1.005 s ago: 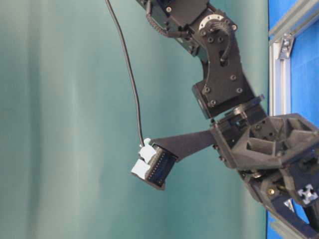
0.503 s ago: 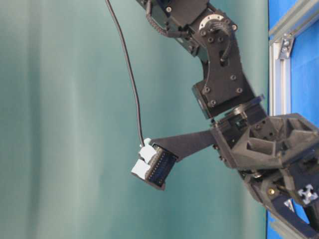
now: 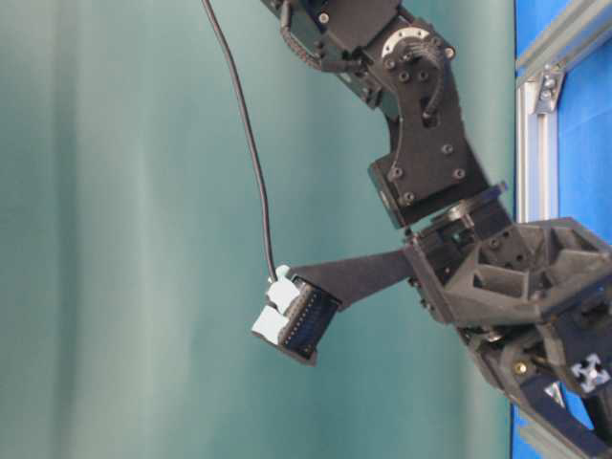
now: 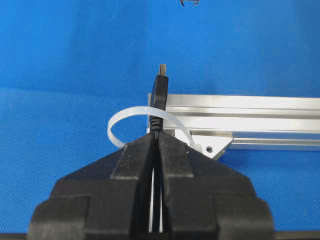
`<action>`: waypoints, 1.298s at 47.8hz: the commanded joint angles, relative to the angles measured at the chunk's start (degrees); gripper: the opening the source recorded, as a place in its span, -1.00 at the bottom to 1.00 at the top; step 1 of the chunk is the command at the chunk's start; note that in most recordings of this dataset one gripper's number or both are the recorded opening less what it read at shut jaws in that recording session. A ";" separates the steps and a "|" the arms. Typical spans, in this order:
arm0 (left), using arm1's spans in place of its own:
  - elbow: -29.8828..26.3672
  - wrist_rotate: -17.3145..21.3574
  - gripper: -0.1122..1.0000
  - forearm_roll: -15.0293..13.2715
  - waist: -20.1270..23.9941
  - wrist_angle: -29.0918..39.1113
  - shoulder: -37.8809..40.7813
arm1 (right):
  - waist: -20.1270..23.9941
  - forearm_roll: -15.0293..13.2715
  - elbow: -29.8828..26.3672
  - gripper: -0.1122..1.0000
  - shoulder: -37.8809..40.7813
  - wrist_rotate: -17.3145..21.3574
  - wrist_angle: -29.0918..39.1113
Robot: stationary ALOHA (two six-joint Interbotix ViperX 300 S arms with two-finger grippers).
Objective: Insert the wire through the string loop located on the left side.
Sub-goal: 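Move the left gripper around to the left side of the loop, then open the left gripper and close it on the protruding plug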
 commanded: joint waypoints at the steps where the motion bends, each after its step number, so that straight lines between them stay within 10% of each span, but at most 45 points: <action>1: -1.05 -0.09 -0.43 0.18 -0.53 0.09 -0.18 | 0.09 0.18 -1.23 -0.80 -1.14 0.09 -0.26; 14: -2.72 -0.09 0.82 0.26 -0.88 2.29 -0.26 | 0.09 0.18 -1.14 -0.81 -1.05 0.09 -0.26; 62: -7.56 -0.09 0.78 0.18 -1.85 0.09 18.46 | 0.09 0.18 -1.05 -0.81 -1.05 0.09 -0.35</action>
